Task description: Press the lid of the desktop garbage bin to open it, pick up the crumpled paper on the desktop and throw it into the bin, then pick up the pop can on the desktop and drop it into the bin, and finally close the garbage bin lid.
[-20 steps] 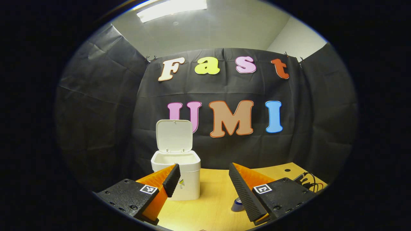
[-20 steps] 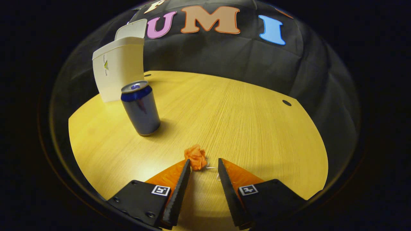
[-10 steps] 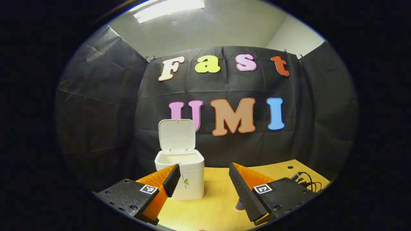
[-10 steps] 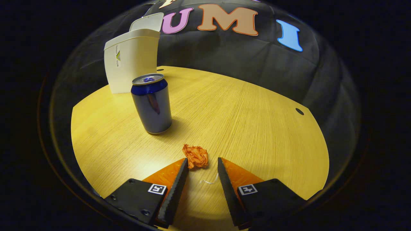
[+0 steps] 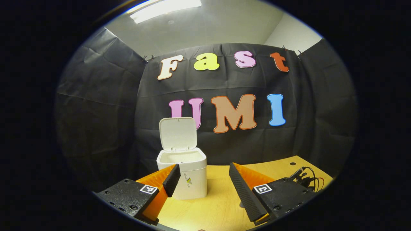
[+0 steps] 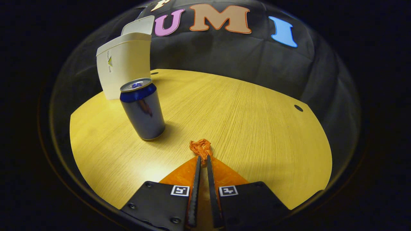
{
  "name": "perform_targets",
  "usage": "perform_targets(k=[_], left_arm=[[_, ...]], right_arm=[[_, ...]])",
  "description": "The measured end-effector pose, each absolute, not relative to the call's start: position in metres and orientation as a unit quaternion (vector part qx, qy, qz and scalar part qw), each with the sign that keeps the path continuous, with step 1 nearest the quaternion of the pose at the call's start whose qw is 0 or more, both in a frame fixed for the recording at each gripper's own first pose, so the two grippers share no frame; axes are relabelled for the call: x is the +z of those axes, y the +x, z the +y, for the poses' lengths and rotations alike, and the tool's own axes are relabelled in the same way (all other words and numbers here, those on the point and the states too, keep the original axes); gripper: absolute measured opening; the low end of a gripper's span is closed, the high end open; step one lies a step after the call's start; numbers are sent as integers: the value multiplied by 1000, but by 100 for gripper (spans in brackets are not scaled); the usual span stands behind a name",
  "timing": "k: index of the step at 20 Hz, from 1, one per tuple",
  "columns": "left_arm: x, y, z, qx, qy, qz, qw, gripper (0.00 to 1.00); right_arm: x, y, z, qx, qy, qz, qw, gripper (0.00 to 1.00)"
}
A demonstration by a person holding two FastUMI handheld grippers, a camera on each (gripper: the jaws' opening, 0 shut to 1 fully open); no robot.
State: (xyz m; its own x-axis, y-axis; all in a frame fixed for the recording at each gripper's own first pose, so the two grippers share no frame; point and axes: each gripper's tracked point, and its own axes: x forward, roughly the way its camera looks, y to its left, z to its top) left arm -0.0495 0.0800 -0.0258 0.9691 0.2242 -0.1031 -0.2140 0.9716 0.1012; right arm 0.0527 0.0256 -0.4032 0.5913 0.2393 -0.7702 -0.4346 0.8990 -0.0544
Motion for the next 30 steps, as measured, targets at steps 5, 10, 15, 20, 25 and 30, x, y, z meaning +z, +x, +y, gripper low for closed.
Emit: perform_targets(k=[5, 10, 15, 20, 25, 30], left_arm=[[-28, -42, 77, 97, 35, 55, 993, 93], [-29, -36, 79, 82, 21, 52, 995, 93], [-26, -35, 91, 76, 7, 45, 996, 93], [-26, -39, 112, 74, -5, 42, 996, 92], [-27, -42, 138, 77, -6, 40, 996, 92], [-39, -45, 168, 87, -19, 48, 995, 92]], right_arm=[[-332, 69, 38, 197, -71, 350, 913, 19], [-194, 97, 74, 225, -15, 233, 946, 19], [-62, 114, 125, 278, -4, 119, 953, 18], [14, 118, 187, 324, 8, 61, 944, 19], [45, 128, 246, 353, 0, 34, 935, 18], [26, 147, 316, 377, -14, 65, 924, 18]])
